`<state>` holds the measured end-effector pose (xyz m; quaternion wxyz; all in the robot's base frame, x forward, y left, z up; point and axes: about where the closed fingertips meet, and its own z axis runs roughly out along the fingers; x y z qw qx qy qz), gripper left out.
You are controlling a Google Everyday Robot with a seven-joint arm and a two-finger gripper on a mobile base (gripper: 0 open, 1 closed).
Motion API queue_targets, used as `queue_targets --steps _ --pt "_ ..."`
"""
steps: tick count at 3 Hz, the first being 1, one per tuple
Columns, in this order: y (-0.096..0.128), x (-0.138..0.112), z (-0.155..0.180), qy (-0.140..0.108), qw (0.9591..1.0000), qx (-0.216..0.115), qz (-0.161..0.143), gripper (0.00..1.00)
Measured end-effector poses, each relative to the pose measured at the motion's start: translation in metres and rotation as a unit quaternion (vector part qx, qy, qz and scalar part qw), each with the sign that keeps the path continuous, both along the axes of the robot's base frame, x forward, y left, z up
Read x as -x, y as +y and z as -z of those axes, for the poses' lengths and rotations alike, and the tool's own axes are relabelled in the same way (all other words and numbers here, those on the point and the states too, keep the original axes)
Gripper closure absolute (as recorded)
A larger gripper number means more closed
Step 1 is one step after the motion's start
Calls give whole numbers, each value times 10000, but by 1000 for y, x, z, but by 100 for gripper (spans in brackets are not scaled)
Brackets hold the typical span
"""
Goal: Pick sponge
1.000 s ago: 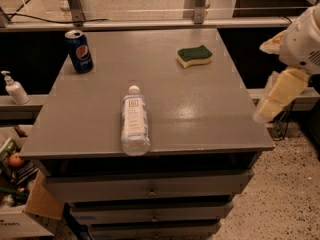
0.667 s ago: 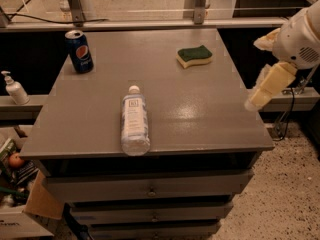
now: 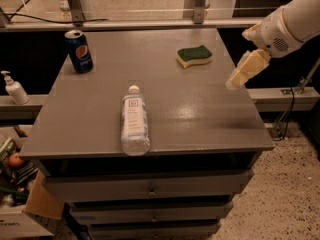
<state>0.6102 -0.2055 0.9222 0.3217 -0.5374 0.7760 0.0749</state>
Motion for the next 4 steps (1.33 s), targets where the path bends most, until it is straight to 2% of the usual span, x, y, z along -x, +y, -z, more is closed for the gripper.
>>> queue_targets --steps 2,3,4 --pt "2 -6 5 6 9999 -121 34 0" --pt "9 -32 11 -153 9992 -362 76 0" --pt "21 -68 17 -290 9977 -608 87 0"
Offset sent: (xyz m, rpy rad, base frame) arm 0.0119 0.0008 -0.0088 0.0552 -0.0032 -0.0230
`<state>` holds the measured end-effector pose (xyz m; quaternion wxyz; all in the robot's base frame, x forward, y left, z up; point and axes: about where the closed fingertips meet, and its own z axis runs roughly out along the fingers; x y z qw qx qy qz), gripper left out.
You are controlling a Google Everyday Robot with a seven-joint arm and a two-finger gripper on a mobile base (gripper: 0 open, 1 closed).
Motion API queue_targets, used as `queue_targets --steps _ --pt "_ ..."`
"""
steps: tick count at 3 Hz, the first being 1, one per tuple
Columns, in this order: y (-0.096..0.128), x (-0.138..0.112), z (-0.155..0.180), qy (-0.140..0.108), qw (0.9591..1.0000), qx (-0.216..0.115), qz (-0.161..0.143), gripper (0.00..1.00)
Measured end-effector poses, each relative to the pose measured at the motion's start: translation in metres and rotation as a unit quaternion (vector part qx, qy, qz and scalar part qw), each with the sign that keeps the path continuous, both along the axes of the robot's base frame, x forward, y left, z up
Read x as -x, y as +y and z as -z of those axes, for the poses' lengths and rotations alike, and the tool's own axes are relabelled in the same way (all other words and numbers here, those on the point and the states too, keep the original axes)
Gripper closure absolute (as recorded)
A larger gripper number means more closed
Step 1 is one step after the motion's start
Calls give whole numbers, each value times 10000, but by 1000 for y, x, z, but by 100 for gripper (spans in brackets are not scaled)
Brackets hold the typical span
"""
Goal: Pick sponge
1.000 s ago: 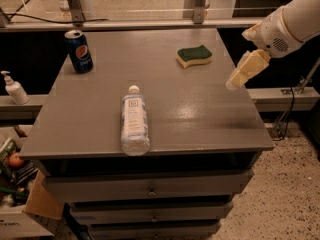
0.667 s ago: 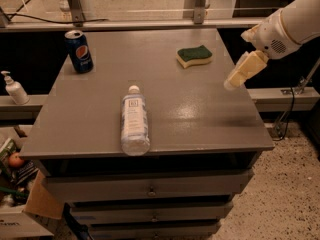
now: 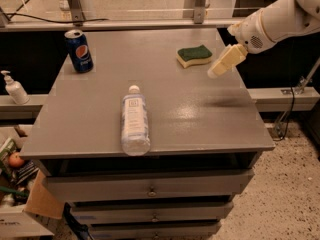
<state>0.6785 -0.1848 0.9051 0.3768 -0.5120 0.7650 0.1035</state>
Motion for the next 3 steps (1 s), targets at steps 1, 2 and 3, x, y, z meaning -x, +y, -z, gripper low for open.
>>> queue_targets --steps 1,2,3 --pt "7 -31 17 96 9999 -8 62 0" --pt "10 -59 38 341 9989 -190 254 0" --pt "17 -81 53 524 9963 -504 451 0"
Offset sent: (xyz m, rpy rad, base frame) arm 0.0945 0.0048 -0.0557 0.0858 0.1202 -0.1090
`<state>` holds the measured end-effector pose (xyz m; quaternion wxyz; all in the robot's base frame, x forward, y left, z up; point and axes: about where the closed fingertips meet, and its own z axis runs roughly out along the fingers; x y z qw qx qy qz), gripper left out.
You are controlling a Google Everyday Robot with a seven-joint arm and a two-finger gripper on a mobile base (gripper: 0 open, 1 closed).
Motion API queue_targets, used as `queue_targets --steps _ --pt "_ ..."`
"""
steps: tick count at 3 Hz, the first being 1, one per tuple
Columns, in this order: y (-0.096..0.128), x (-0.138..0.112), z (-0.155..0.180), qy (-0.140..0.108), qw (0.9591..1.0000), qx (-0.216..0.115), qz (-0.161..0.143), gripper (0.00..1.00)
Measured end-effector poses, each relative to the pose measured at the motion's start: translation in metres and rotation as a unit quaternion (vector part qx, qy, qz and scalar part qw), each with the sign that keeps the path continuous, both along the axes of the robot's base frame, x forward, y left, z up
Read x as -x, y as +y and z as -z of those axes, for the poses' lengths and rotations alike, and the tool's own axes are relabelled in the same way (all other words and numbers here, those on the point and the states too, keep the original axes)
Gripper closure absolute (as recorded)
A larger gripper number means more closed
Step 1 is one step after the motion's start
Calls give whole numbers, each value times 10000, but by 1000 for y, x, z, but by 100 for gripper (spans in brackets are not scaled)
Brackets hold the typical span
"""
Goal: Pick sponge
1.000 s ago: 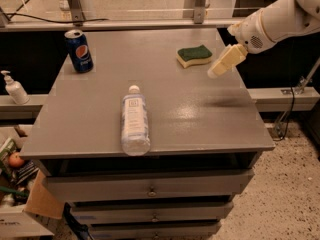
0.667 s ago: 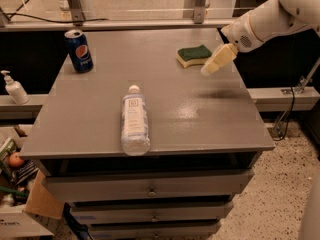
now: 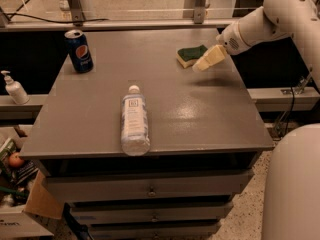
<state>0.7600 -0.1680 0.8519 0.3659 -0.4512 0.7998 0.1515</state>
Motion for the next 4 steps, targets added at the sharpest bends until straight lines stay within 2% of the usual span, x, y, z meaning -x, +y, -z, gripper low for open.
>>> queue_targets --steps 1,2,4 --pt "9 -21 10 116 9993 -302 167 0" --pt "13 -38 19 210 9984 -440 290 16" --pt "-5 -48 28 274 9970 -496 520 63"
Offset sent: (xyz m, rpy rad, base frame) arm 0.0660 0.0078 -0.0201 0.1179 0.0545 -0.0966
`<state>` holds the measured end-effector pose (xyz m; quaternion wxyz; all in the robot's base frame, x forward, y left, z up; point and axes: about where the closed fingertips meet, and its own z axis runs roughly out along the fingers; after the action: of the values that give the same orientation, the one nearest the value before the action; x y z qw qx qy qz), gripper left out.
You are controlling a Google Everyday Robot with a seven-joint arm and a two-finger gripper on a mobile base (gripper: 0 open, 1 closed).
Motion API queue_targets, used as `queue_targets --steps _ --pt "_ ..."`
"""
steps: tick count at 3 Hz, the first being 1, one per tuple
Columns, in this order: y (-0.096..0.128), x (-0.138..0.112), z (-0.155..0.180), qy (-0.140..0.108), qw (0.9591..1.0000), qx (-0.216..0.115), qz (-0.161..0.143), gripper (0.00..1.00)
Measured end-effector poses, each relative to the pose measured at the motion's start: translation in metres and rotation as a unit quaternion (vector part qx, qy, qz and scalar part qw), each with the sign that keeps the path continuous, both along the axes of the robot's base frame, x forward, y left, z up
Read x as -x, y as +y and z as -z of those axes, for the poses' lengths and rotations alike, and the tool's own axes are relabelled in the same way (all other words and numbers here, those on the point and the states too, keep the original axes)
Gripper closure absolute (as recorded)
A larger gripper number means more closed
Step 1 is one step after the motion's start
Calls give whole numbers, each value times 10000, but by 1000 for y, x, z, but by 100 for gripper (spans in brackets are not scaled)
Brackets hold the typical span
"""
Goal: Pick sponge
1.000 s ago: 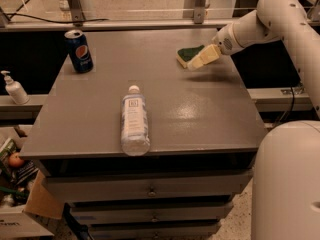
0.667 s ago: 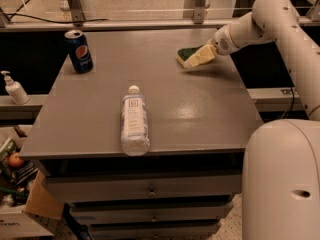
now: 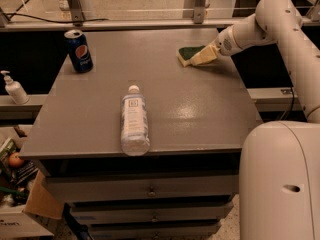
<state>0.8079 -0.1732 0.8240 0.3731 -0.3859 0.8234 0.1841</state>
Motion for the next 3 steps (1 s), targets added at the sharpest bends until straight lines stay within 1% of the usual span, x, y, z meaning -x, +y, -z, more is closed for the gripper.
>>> queue_targets --steps 1,2,3 --pt "3 9 -17 -99 9999 -87 -107 86" --pt "21 35 -45 -146 9985 -228 -473 100" --pt "47 68 -79 -230 9937 -372 -1036 100"
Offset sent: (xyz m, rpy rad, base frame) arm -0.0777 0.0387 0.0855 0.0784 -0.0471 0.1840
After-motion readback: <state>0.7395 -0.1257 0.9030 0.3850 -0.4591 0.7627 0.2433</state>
